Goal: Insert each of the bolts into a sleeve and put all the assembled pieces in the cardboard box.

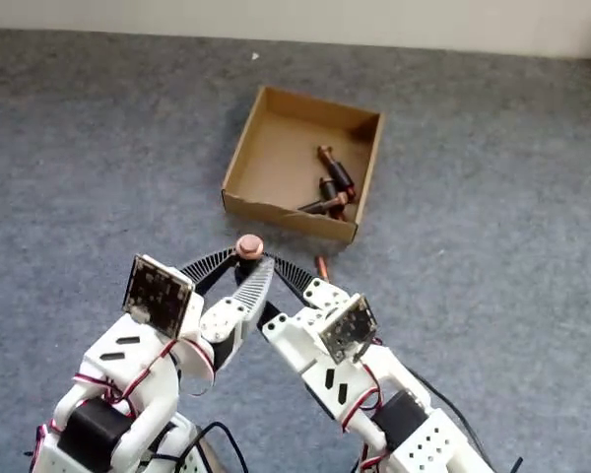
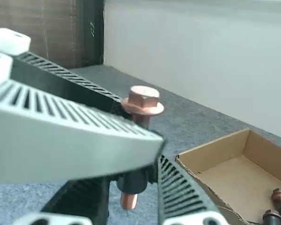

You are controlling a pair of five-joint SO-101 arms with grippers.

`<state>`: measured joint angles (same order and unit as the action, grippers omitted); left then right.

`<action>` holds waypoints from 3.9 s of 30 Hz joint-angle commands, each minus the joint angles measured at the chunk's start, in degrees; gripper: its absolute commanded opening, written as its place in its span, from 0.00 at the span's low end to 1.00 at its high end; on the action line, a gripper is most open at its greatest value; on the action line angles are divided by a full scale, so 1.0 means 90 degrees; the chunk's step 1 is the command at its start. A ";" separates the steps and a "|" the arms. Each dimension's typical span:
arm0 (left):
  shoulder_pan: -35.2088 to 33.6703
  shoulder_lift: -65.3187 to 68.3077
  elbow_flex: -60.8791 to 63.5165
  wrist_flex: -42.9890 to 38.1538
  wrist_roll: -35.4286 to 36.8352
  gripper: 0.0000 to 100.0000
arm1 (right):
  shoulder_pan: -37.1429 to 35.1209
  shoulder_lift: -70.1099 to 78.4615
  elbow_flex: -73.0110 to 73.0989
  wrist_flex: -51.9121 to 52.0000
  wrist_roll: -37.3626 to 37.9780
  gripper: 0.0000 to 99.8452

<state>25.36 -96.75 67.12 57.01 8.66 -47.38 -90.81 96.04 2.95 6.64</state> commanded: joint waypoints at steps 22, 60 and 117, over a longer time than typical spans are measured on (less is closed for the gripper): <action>-0.4635 -0.0015 0.1490 0.0742 0.0234 0.25 | 0.1871 0.2847 -0.3385 0.3394 -0.0059 0.00; -0.6930 -0.0015 0.1871 -0.0342 0.0694 0.25 | 0.1392 0.9324 -1.0408 0.6608 -0.1680 0.19; -0.7126 -0.0015 0.1910 -0.0537 0.0713 0.25 | -0.1773 1.1609 -1.0193 0.5172 -0.4513 0.19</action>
<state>-38.02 -96.48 84.53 53.58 14.29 -61.10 17.85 4.79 50.07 -34.77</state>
